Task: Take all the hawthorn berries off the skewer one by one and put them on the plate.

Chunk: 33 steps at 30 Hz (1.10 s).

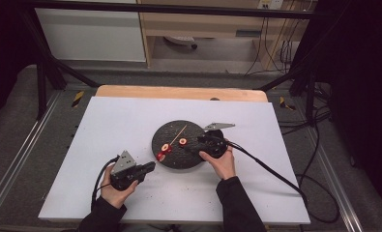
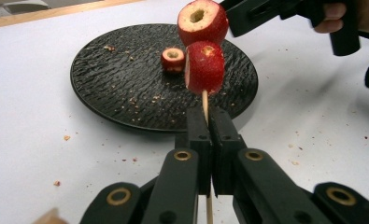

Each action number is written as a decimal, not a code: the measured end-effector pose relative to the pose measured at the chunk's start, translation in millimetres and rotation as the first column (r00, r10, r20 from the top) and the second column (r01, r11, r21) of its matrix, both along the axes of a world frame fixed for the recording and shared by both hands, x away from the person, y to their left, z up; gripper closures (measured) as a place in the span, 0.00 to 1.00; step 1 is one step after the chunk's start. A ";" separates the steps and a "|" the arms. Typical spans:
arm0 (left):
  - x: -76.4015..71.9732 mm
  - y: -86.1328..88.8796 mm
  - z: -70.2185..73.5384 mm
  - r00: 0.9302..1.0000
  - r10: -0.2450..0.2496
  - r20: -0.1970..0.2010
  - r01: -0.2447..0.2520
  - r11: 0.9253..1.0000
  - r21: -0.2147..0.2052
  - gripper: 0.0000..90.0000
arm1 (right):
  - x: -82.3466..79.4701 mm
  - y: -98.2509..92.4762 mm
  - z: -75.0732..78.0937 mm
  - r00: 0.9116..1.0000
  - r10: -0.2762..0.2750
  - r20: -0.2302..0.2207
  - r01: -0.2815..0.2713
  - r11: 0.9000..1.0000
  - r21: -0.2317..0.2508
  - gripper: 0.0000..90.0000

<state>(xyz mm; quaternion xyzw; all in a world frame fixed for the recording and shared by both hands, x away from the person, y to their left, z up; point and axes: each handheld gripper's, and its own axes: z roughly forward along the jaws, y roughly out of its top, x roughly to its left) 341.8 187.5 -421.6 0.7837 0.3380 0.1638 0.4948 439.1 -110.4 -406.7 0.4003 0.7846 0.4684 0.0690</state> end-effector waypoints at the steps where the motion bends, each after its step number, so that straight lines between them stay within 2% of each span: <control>1: -0.2 -0.4 0.0 1.000 -0.001 -0.001 0.001 1.000 -0.001 0.98 | -2.7 -0.4 1.6 1.000 0.007 0.001 -0.007 1.000 -0.002 0.20; 6: -1.4 -2.5 -0.4 1.000 -0.008 0.000 0.008 1.000 0.004 0.98 | -17.6 -4.9 6.4 0.999 0.044 0.005 -0.044 0.999 -0.006 0.10; 14: -3.9 -9.0 -2.6 1.000 -0.028 -0.002 0.028 0.999 0.015 0.98 | -33.1 -11.4 5.7 0.999 0.049 0.009 -0.049 0.999 0.009 0.05; 18: -5.3 -12.9 -4.1 0.999 -0.040 -0.002 0.040 0.999 0.025 0.98 | -39.7 -12.6 2.3 0.998 0.057 0.012 -0.057 0.998 0.022 0.04; 24: -7.6 -21.0 -8.2 0.998 -0.060 -0.011 0.060 0.997 0.040 0.98 | -47.4 -15.8 -7.9 0.998 0.067 -0.008 -0.067 0.996 0.059 0.06; 26: -8.9 -23.8 -9.2 0.998 -0.068 -0.012 0.069 0.997 0.044 0.98 | -48.4 -16.5 -8.6 0.997 0.071 -0.013 -0.070 0.996 0.051 0.06; 29: -10.6 -27.9 -10.1 0.997 -0.080 -0.012 0.081 0.996 0.049 0.98 | -50.5 -16.6 -9.7 0.997 0.077 -0.018 -0.075 0.994 0.078 0.06; 33: -12.5 -32.5 -11.9 0.995 -0.095 -0.016 0.095 0.994 0.056 0.98 | -53.8 -15.1 -11.0 0.996 0.091 -0.014 -0.089 0.992 0.091 0.09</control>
